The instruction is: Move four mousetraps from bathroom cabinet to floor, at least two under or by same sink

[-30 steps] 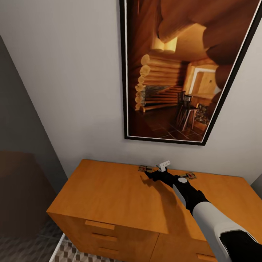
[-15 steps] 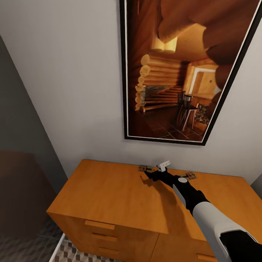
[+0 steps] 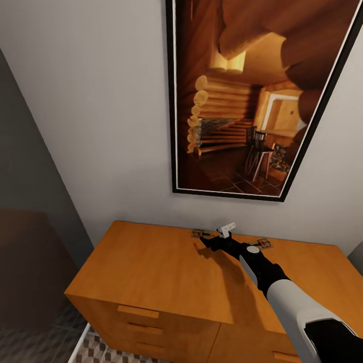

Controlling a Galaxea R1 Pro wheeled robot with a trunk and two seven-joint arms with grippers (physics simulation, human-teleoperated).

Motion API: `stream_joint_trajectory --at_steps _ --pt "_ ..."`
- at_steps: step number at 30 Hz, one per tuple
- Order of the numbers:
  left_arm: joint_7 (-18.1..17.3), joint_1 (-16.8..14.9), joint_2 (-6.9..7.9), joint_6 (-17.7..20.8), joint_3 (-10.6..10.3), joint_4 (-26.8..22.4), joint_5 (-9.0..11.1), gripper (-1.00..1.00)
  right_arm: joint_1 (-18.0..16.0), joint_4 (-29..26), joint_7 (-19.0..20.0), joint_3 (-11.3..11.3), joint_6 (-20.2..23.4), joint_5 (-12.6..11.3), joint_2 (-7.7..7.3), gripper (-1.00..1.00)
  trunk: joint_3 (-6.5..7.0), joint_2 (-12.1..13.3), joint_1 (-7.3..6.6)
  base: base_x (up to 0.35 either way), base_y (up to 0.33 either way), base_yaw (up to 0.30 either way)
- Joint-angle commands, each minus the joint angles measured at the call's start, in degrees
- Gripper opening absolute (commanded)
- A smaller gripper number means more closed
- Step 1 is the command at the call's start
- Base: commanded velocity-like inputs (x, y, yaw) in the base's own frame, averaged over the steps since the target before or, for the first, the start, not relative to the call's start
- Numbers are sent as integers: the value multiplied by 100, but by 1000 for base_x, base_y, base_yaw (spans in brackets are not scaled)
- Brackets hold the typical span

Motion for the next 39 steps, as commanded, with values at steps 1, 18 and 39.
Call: stream_joint_trajectory --at_steps 1,18,39 --pt "-23 -9 -4 -35 -48 22 55 100 -6 3 4 33 -24 -21 -8 100 -12 -12 3 0 0 0" --pt "-23 -9 -2 -35 -48 22 55 100 -7 -54 380 33 0 -21 -9 100 -31 -12 3 0 0 0" --pt "-23 -9 -1 -35 -48 22 59 100 -6 -66 434 24 -16 -21 -41 100 -112 -12 3 0 0 0"
